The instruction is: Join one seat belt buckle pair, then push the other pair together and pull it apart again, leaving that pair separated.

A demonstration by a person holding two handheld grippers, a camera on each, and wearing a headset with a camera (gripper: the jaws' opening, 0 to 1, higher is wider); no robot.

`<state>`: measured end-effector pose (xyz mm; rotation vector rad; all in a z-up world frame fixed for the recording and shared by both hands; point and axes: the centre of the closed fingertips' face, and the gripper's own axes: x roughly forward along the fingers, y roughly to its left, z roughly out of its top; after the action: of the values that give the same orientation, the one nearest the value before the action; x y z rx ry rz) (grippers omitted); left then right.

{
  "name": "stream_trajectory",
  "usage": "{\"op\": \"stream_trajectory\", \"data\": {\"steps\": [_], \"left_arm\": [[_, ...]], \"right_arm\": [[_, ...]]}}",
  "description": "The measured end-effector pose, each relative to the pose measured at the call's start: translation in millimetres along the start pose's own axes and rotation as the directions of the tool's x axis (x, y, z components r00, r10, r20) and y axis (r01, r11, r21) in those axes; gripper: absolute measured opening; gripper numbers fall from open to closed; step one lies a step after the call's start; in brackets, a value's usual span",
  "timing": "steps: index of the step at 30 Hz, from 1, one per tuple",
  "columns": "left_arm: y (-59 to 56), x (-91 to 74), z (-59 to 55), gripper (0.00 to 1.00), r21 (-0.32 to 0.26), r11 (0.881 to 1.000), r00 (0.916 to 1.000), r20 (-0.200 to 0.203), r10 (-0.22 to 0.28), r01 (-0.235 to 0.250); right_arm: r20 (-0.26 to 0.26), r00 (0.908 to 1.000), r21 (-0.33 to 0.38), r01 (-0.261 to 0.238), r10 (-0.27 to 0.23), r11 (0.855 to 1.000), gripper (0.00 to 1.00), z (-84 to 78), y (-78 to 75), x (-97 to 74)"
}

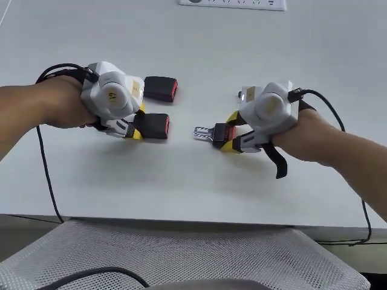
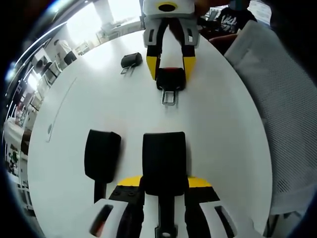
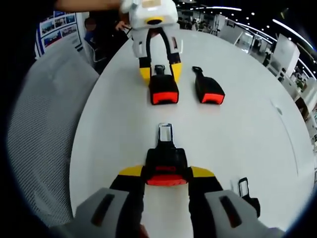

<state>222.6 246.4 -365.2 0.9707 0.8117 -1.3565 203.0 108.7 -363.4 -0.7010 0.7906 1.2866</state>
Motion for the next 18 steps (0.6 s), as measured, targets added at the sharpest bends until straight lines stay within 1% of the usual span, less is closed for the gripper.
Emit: {"op": "stream_trajectory", "data": {"steps": [5, 10, 13, 16, 18], "left_arm": [[0.0, 0.3, 0.1, 0.32, -0.001, 1.000, 1.0000, -0.004, 0.001, -0.001], [0.2, 1.0, -0.1, 0.32, 0.001, 1.000, 0.9999, -0.010, -0.003, 0.003], [0.3, 1.1, -0.1, 0.32, -0.002, 1.000, 0.9999, -0.013, -0.001, 0.001], [-0.4, 1.2, 0.6, 0.32, 0.000, 1.000, 1.0000, -0.010, 0.002, -0.002], [-0.3, 1.3, 0.6, 0.32, -0.001, 1.000, 0.9999, -0.010, 0.000, 0.000]], "right_arm": [[0.013, 0.9999, -0.009, -0.006, 0.006, 1.000, 0.34, 15.0, 0.3, 10.2], [-0.023, 0.9996, -0.021, -0.013, 0.013, 1.000, 0.34, 24.8, -2.6, 17.9], [-0.019, 0.9996, -0.029, -0.021, 0.020, 0.999, 0.34, 30.9, -2.3, 22.4], [-0.016, 0.9997, -0.019, -0.016, 0.015, 1.000, 0.34, 35.2, -3.9, 25.7], [-0.039, 0.9992, -0.025, -0.012, 0.011, 1.000, 0.34, 34.3, -5.0, 28.1]]}}
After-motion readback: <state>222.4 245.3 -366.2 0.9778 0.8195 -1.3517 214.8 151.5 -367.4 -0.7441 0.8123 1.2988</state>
